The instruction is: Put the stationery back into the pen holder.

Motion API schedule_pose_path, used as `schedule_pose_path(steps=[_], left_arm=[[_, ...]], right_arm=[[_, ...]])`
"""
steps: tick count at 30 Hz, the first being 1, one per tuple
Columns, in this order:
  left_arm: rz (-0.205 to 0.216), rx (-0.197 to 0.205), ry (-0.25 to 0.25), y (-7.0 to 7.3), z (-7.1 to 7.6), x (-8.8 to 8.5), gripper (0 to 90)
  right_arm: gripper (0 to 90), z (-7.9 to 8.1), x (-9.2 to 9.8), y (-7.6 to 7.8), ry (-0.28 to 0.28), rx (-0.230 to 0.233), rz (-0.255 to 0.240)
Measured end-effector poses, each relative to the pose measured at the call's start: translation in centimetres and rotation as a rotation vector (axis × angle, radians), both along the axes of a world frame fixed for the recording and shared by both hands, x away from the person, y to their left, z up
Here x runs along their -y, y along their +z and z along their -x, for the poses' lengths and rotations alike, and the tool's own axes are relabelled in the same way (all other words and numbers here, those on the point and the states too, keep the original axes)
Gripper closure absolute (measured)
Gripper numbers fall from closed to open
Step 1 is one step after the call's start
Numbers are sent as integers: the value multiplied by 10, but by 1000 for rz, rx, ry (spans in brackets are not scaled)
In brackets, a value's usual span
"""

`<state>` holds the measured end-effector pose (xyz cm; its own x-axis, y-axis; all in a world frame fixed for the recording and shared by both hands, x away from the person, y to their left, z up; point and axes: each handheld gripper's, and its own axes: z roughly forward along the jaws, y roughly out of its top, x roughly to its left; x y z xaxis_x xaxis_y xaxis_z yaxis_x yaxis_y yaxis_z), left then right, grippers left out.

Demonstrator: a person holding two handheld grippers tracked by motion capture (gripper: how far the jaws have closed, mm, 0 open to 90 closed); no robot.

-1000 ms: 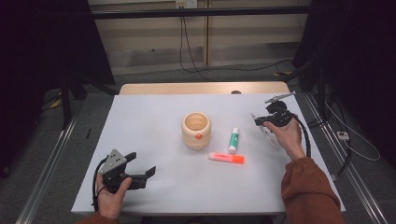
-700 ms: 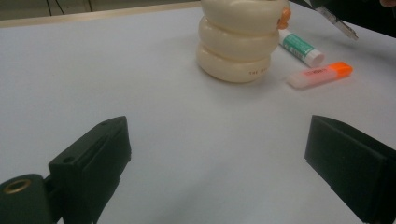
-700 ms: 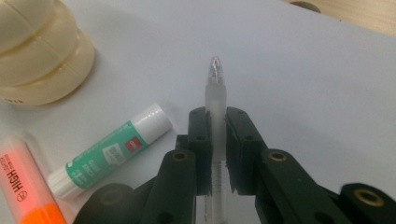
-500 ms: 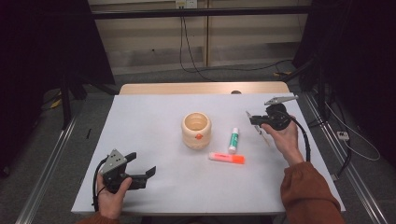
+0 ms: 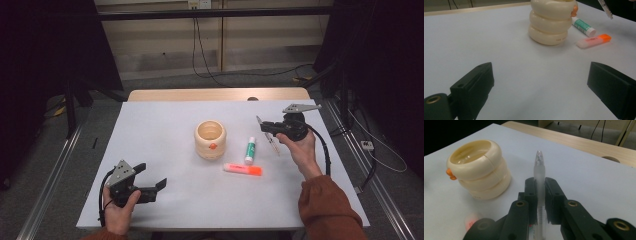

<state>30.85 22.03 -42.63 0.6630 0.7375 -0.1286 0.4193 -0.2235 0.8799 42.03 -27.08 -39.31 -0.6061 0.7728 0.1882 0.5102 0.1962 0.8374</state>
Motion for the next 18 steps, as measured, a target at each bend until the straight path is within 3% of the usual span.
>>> schedule_pose_path(steps=[11, 18], left_arm=[[-6, 2, -4, 0, 0, 1, 67], [-3, -1, 1, 0, 0, 0, 67]], right_arm=[[811, 9, -13, 15, 17, 119, -76], [811, 13, -26, 26, 53, 169, -105]])
